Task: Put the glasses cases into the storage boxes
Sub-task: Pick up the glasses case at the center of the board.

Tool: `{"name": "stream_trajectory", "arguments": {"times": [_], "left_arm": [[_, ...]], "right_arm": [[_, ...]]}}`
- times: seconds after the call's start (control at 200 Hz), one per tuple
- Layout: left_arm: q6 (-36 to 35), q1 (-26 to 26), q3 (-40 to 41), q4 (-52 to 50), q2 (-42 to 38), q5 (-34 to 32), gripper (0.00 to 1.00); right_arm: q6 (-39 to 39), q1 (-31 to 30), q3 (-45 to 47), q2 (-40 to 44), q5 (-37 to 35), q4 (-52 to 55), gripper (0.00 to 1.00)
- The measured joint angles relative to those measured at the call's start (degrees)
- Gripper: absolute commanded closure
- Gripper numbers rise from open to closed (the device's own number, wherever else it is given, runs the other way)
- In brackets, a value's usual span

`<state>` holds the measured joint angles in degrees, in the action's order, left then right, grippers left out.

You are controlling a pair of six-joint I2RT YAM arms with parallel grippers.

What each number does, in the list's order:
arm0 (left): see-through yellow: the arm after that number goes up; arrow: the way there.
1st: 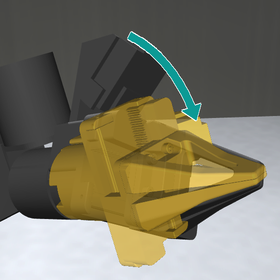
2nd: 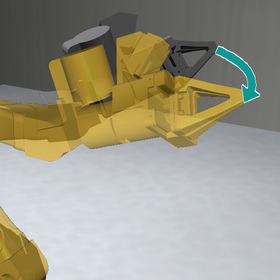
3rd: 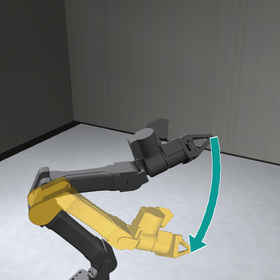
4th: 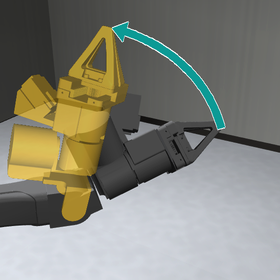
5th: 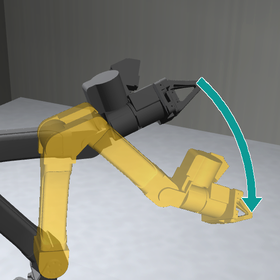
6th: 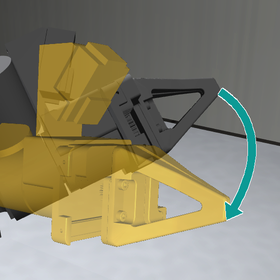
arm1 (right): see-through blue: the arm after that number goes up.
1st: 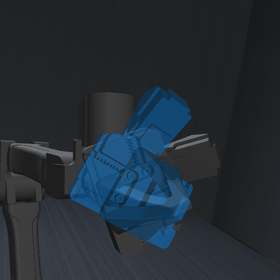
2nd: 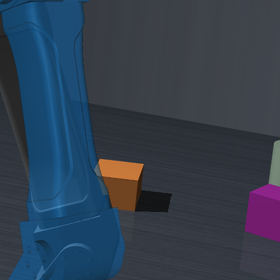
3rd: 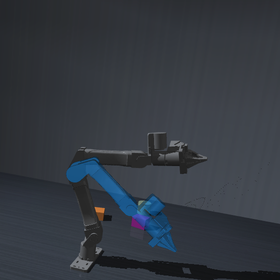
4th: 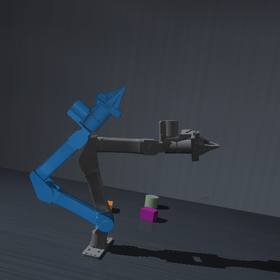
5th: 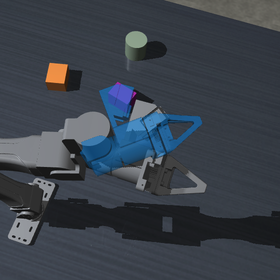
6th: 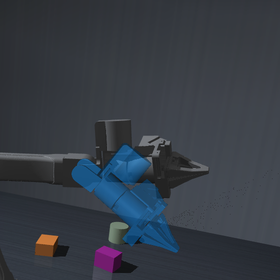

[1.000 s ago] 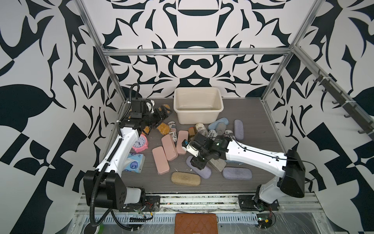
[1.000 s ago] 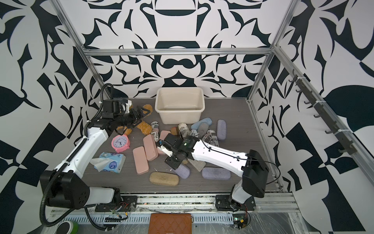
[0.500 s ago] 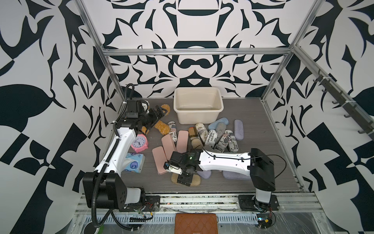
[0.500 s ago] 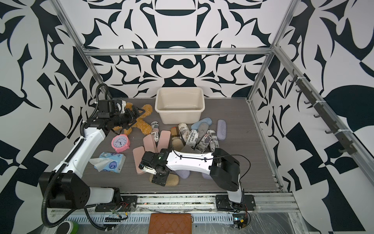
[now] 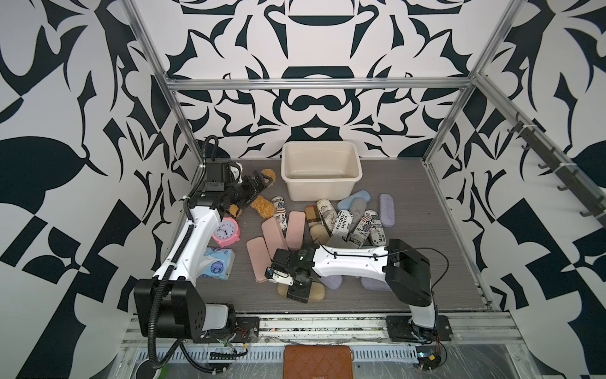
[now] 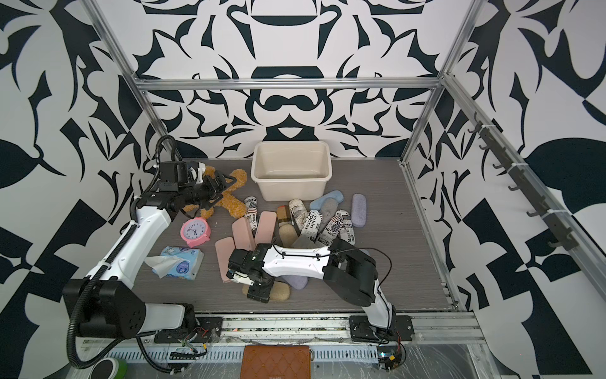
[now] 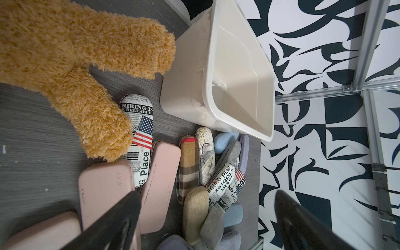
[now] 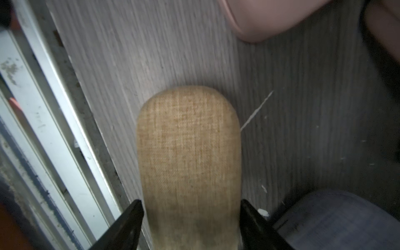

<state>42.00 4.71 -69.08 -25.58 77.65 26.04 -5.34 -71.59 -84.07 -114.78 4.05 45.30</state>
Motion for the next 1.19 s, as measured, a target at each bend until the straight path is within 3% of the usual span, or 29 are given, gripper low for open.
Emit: {"name": "stream_trajectory", "arguments": {"times": [0.245, 0.37, 0.515, 0.575, 0.745, 0.98, 1.195], "left_arm": [[0.0, 0.0, 0.0, 0.0, 0.0, 0.2, 0.01], [0.0, 0.0, 0.0, 0.0, 0.0, 0.2, 0.01], [0.0, 0.0, 0.0, 0.1, 0.0, 0.2, 0.01], [0.0, 0.0, 0.0, 0.1, -0.1, 0.2, 0.01], [0.0, 0.0, 0.0, 0.5, -0.5, 0.2, 0.01], [0.0, 0.0, 0.0, 0.7, -0.8, 0.1, 0.01], [0.0, -0.1, 0.0, 0.7, -1.3, -0.1, 0.01]], "right_arm": [[0.0, 0.4, 0.7, -0.1, 0.2, -0.9, 0.35], [0.3, 0.4, 1.0, -0.1, -0.1, -1.3, 0.28], [0.5, 0.3, 2.3, -1.3, -1.5, -2.4, 0.27], [0.5, 0.3, 2.3, -1.3, -2.0, -2.8, 0.32], [1.0, 0.4, 2.3, -1.3, -2.6, -3.0, 0.59], [1.4, 0.6, 2.3, 0.5, -4.2, -3.0, 0.71], [2.9, 3.2, -1.1, 10.9, -7.5, -3.3, 0.79]]}}
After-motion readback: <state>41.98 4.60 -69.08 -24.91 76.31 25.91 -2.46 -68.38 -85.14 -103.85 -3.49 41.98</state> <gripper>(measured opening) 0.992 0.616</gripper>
